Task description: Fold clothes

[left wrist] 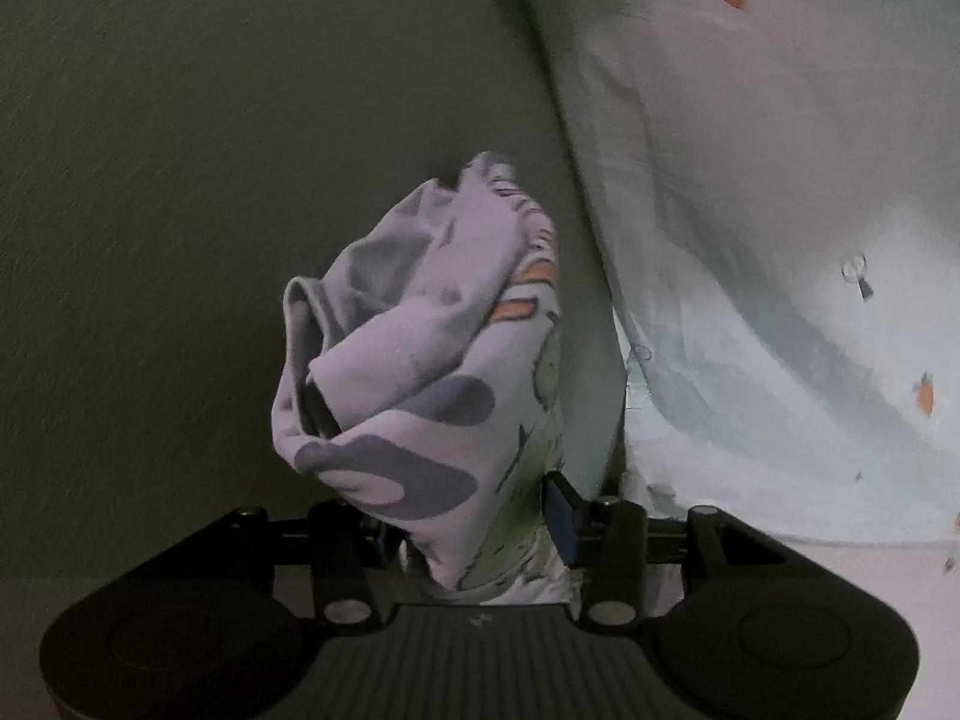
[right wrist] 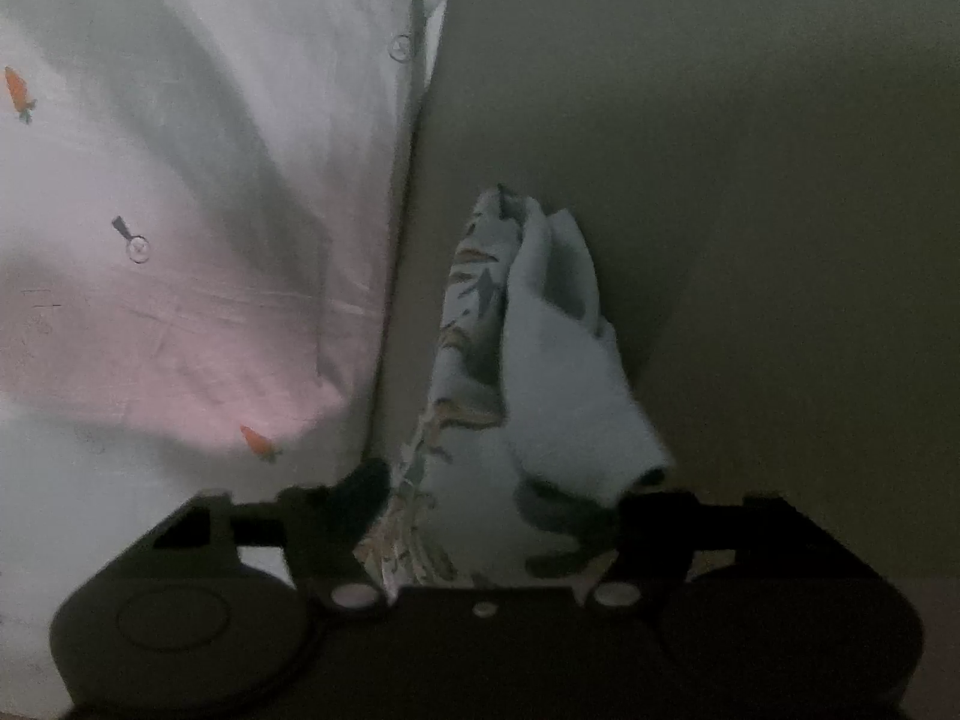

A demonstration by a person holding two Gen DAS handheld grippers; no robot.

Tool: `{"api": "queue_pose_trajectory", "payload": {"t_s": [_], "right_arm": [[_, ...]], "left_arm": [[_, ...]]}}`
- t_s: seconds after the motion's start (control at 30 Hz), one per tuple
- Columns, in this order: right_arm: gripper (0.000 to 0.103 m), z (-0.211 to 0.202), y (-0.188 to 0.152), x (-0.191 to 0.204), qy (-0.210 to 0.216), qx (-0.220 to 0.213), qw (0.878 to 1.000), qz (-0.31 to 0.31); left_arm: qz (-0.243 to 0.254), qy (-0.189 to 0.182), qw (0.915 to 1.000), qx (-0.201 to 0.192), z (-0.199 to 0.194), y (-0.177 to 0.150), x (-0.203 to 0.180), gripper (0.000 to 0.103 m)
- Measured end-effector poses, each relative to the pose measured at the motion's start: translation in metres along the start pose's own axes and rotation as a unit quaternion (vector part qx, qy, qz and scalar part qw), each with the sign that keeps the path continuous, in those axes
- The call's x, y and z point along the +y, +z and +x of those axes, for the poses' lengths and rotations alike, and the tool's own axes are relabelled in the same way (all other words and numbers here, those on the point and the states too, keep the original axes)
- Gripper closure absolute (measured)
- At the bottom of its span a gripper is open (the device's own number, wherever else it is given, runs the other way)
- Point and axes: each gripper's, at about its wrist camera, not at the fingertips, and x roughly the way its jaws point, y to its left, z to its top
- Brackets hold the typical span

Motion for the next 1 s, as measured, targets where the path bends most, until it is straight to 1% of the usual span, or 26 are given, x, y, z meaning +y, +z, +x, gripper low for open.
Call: {"api": "queue_pose_trajectory", "payload": {"t_s": [0.03,0.07,0.1,0.13,0.17,0.23,0.27,0.3,0.33,0.37,0.4,0.43,0.47,0.5,0.57,0.6,0.7,0.77,0.87,0.93,1.0], "right_arm": [[0.039,0.001,0.001,0.001,-0.002,0.002,1.000,-0.008],[0.039,0.002,0.001,0.002,-0.002,0.004,1.000,-0.012],[0.039,0.005,-0.001,0.000,-0.003,0.006,1.000,-0.009],[0.039,0.007,-0.001,-0.003,-0.005,0.009,1.000,0.001],[0.039,0.007,-0.001,-0.008,-0.006,0.011,1.000,0.014],[0.039,0.006,0.000,-0.017,-0.010,0.016,0.999,0.040],[0.039,0.008,0.001,-0.021,-0.012,0.017,0.999,0.050],[0.039,0.012,0.003,-0.025,-0.015,0.019,0.998,0.061],[0.044,0.014,0.005,-0.029,-0.017,0.022,0.998,0.065],[0.064,0.015,0.006,-0.027,-0.022,0.028,0.998,0.049],[0.065,0.017,0.007,-0.025,-0.027,0.034,0.998,0.033],[0.069,0.016,0.010,-0.019,-0.032,0.040,0.999,0.005],[0.072,0.016,0.009,-0.013,-0.030,0.041,0.999,-0.015],[0.073,0.015,0.009,-0.006,-0.028,0.042,0.998,-0.034],[0.076,0.011,0.007,0.008,-0.023,0.043,0.996,-0.074],[0.076,0.008,0.006,0.015,-0.018,0.045,0.995,-0.087],[0.078,-0.012,0.000,0.042,0.003,0.043,0.988,-0.150],[0.078,-0.034,-0.006,0.064,0.031,0.032,0.982,-0.186],[0.078,-0.070,-0.010,0.085,0.062,0.014,0.975,-0.213],[0.078,-0.094,-0.013,0.094,0.081,-0.001,0.971,-0.223],[0.078,-0.124,-0.015,0.100,0.100,-0.023,0.969,-0.226]], "left_arm": [[0.006,0.002,1.0000,-0.002,0.001,0.001,-0.002,0.053],[0.008,0.002,1.0000,-0.004,0.003,0.002,-0.002,0.048],[0.004,0.001,1.0000,-0.004,0.005,0.003,-0.001,0.040],[-0.006,-0.002,1.0000,-0.003,0.007,0.004,0.002,0.036],[-0.020,-0.005,0.9998,-0.003,0.008,0.004,0.007,0.030],[-0.044,0.000,0.9990,-0.007,0.009,0.004,0.016,0.028],[-0.054,0.005,0.9985,-0.011,0.010,0.004,0.020,0.029],[-0.066,0.011,0.9976,-0.015,0.011,0.004,0.025,0.034],[-0.085,0.016,0.9960,-0.023,0.010,0.004,0.028,0.038],[-0.098,0.018,0.9947,-0.027,0.009,0.004,0.029,0.044],[-0.108,0.020,0.9935,-0.032,0.007,0.004,0.030,0.051],[-0.104,0.025,0.9937,-0.035,0.005,0.003,0.026,0.054],[-0.099,0.031,0.9938,-0.038,0.004,0.002,0.022,0.059],[-0.092,0.035,0.9942,-0.043,0.001,0.000,0.017,0.064],[-0.077,0.035,0.9951,-0.052,-0.005,-0.003,0.007,0.070],[-0.067,0.028,0.9958,-0.055,-0.010,-0.004,0.002,0.072],[-0.049,-0.006,0.9971,-0.057,-0.030,-0.010,-0.017,0.072],[-0.035,-0.031,0.9970,-0.061,-0.047,-0.019,-0.032,0.073],[-0.015,-0.067,0.9957,-0.063,-0.069,-0.035,-0.054,0.073],[-0.004,-0.091,0.9944,-0.055,-0.080,-0.046,-0.069,0.073],[0.007,-0.107,0.9933,-0.044,-0.084,-0.058,-0.084,0.073]]}}
